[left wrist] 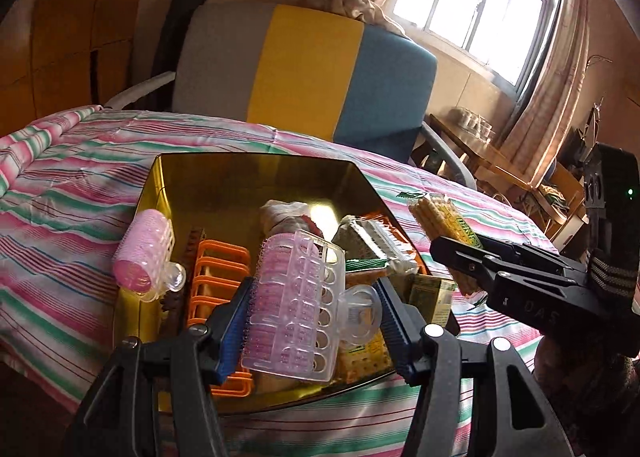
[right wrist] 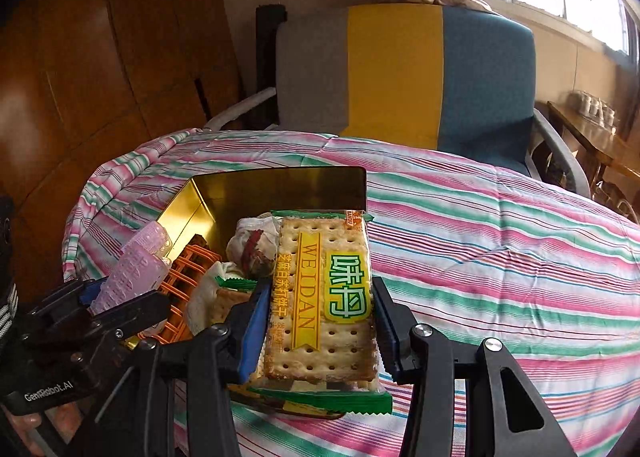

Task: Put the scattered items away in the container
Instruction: 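Carry the pink roller and biscuit pack over the gold tray with both tools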

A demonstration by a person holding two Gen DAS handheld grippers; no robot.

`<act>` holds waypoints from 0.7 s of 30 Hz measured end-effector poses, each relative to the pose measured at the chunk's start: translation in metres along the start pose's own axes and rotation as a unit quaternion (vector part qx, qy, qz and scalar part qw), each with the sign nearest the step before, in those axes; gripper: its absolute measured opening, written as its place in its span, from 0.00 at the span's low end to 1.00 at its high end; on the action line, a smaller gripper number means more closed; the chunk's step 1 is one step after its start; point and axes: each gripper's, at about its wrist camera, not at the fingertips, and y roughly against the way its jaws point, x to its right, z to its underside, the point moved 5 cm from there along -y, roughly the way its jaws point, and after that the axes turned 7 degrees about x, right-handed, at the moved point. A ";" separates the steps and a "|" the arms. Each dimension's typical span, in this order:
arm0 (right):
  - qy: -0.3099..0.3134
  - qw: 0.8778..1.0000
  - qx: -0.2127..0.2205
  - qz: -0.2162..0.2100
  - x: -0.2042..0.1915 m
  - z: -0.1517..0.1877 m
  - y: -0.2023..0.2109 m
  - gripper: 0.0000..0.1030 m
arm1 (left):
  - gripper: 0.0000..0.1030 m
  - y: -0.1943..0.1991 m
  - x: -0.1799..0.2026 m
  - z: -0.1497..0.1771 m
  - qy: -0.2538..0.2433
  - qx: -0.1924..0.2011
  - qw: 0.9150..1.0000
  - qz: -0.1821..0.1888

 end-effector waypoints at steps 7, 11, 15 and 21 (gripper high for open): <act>0.010 1.000 -0.013 0.003 -0.006 0.003 -0.018 0.47 | 0.58 0.000 -0.015 0.007 0.014 -0.007 1.000 -0.013; 0.014 1.000 -0.019 0.008 -0.006 0.007 -0.024 0.47 | 0.58 0.000 -0.019 0.005 0.015 -0.004 1.000 -0.018; 0.012 1.000 -0.025 0.009 -0.004 0.010 -0.031 0.47 | 0.58 0.002 -0.025 0.006 0.015 -0.003 1.000 -0.024; 0.015 0.999 -0.033 -0.003 -0.007 0.015 -0.035 0.48 | 0.58 0.000 -0.036 0.015 0.010 -0.016 0.999 -0.041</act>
